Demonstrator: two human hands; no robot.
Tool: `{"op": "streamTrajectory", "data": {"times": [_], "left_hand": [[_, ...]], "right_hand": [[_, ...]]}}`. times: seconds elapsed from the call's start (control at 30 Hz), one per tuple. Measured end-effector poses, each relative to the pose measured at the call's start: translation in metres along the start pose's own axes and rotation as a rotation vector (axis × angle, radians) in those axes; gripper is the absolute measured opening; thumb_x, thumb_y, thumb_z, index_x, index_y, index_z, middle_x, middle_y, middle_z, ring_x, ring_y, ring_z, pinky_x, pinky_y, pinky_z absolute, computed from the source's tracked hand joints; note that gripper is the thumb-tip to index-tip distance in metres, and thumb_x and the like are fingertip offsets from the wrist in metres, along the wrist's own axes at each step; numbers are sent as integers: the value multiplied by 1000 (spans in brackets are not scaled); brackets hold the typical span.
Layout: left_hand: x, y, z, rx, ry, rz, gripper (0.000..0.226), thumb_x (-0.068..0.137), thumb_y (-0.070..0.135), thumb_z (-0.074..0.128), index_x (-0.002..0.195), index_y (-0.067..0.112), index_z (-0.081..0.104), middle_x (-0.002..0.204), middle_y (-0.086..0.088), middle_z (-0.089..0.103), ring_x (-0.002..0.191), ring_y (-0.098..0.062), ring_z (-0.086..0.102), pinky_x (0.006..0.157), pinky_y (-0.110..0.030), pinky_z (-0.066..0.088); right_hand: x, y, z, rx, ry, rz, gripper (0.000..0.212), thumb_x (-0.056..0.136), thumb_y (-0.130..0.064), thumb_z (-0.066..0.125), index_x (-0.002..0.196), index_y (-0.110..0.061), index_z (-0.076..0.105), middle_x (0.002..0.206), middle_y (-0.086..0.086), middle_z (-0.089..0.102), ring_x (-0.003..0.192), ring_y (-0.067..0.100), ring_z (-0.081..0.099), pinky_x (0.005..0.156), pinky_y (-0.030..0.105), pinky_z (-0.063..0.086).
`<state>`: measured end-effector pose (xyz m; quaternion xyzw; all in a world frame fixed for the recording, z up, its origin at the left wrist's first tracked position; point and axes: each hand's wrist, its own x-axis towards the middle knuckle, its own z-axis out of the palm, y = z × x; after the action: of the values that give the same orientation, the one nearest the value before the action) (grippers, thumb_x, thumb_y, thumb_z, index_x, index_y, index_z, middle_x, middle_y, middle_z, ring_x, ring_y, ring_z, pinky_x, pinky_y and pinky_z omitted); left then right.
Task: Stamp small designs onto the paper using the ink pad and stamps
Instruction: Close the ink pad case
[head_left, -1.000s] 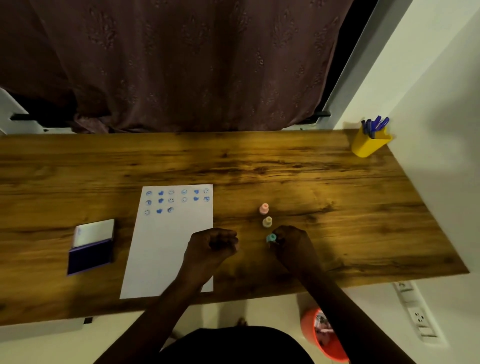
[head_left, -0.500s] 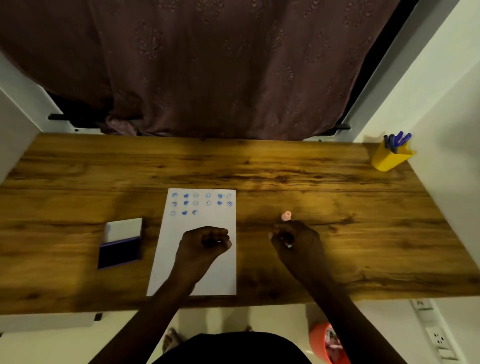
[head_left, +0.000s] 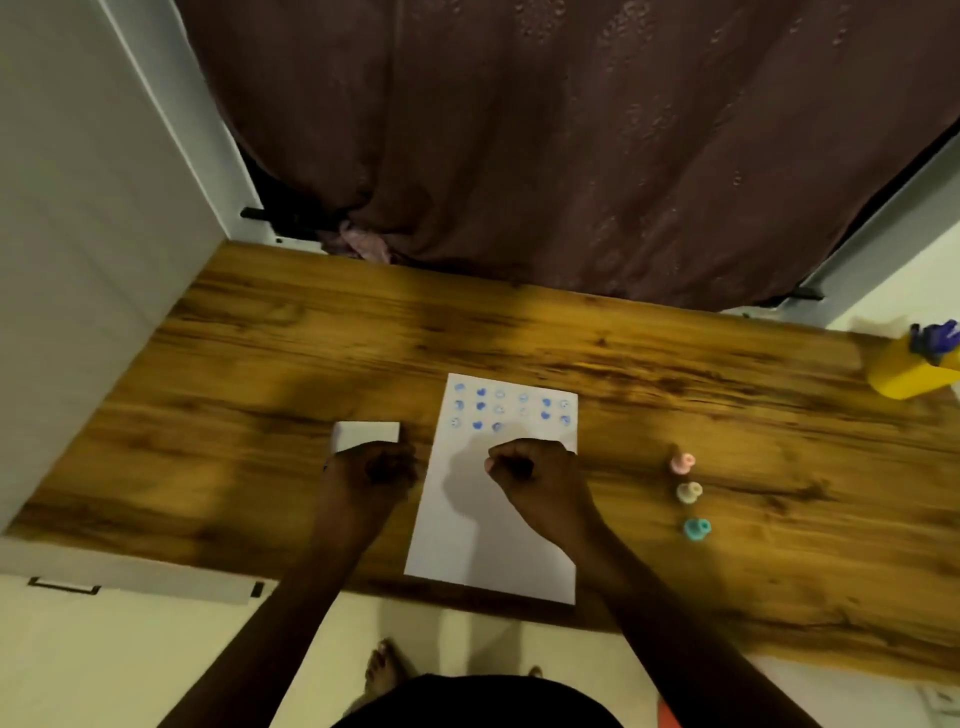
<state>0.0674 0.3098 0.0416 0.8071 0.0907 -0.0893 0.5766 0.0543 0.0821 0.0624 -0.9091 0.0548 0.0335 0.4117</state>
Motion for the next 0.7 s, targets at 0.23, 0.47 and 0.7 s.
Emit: {"op": "streamTrajectory", "data": {"times": [0.23, 0.47, 0.7], "left_hand": [[28, -44, -69, 68, 133, -12, 18, 88, 7, 77, 99, 21, 76, 103, -15, 77, 84, -23, 75, 72, -35, 64], [51, -57, -102, 208, 150, -52, 16, 84, 9, 78, 99, 15, 77, 90, -2, 75, 82, -25, 74, 81, -48, 62], [65, -66, -97, 284, 54, -6, 13, 83, 7, 79, 93, 14, 79, 94, -13, 80, 74, -21, 72, 68, -34, 61]], "right_hand": [[34, -33, 61, 2, -129, 26, 19, 92, -33, 71, 104, -22, 79, 105, -6, 78, 88, -1, 64, 76, 2, 39], [64, -55, 106, -115, -129, 70, 16, 92, -25, 70, 102, -16, 79, 103, 3, 78, 93, 17, 72, 68, 11, 42], [73, -60, 128, -157, -98, 107, 14, 90, -22, 71, 99, -12, 77, 103, 7, 77, 95, 23, 73, 83, 30, 59]]}}
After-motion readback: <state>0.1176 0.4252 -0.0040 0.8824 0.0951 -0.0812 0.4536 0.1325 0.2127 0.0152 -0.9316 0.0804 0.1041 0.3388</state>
